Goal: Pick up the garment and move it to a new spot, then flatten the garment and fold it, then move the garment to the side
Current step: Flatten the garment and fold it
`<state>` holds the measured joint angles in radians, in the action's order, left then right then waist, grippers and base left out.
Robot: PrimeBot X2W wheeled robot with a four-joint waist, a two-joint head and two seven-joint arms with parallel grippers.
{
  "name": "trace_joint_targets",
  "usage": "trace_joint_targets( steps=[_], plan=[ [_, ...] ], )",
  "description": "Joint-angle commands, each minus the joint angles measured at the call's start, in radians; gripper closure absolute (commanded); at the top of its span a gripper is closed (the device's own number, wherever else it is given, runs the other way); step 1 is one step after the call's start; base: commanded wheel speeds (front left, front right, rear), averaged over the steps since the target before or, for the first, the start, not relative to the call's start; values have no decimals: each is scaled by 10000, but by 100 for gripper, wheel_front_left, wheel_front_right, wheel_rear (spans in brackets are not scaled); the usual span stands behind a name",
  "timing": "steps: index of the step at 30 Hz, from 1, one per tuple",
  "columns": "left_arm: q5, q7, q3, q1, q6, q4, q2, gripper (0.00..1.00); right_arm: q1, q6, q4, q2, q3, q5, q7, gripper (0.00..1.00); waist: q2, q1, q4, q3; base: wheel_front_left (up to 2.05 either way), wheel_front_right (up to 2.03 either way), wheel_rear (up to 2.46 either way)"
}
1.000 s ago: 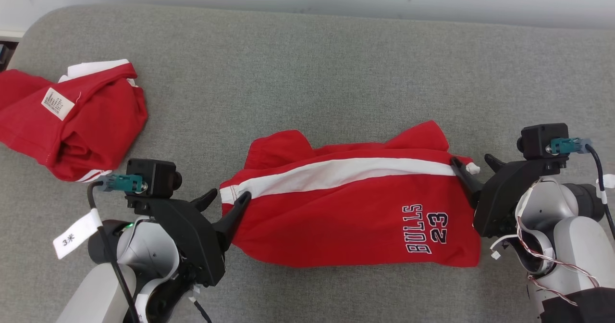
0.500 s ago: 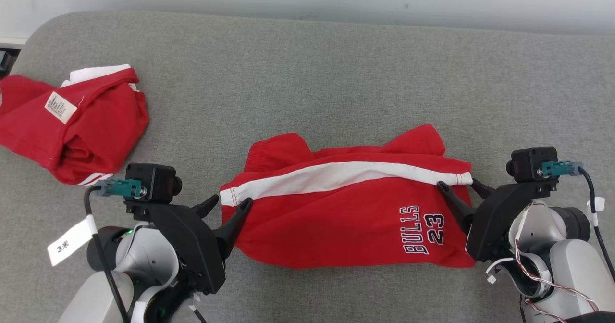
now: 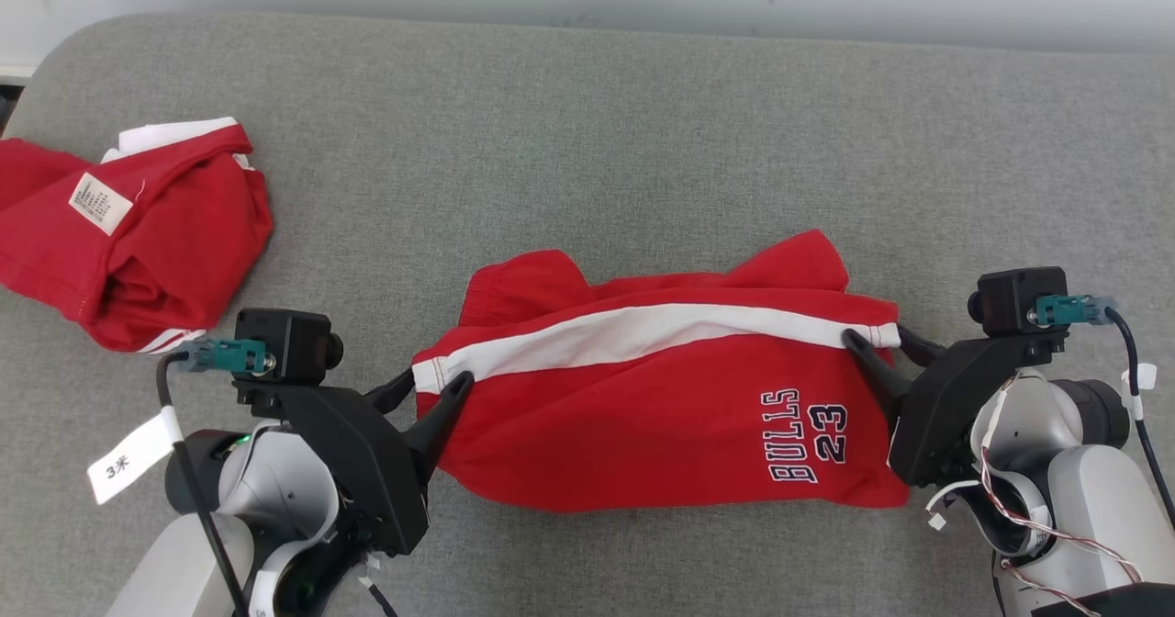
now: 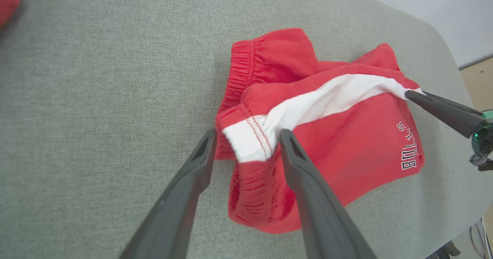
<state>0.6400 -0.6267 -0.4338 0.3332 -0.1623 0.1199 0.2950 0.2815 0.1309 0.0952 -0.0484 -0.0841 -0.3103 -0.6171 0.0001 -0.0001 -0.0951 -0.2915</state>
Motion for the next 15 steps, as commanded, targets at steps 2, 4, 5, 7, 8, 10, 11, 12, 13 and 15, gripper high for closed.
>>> trace_joint_targets(
  steps=[2,4,5,7,8,10,11,12,13,15],
  plan=[
    [40,-1,5,78,30,-50,23,31,158,-3,60,-40,-30,21,0,58,-1,1,-28,-18,0,0,0],
    [80,4,0,86,32,-69,14,54,150,-3,120,-40,-39,-9,25,72,-1,1,-38,-26,0,0,0],
    [126,26,-1,88,60,-72,-8,58,150,-3,148,-40,-26,-27,22,77,-1,1,-39,-27,0,0,0],
    [155,66,-1,99,112,-80,-27,66,156,-3,186,-40,0,-76,14,92,-1,1,-36,-28,0,0,0],
    [166,105,3,109,108,-82,-31,75,161,-3,199,-40,18,-113,26,100,-1,1,-30,-24,0,0,0],
    [170,150,16,128,104,-88,-40,100,159,-3,207,-40,48,-165,58,100,-1,1,-10,-16,0,0,0],
    [171,178,17,137,108,-96,-45,100,155,-3,209,-40,56,-189,69,100,-1,1,-3,-9,0,0,0],
    [165,212,22,152,108,-95,-50,100,147,-3,206,-40,59,-196,81,100,-1,1,4,2,0,0,0],
    [142,266,40,171,96,-78,-57,100,135,-3,198,-40,64,-195,94,100,-1,1,10,15,0,0,0],
    [117,371,78,190,68,-45,-90,100,103,-3,144,-40,76,-191,138,100,-1,1,19,46,0,0,0]
  ],
)
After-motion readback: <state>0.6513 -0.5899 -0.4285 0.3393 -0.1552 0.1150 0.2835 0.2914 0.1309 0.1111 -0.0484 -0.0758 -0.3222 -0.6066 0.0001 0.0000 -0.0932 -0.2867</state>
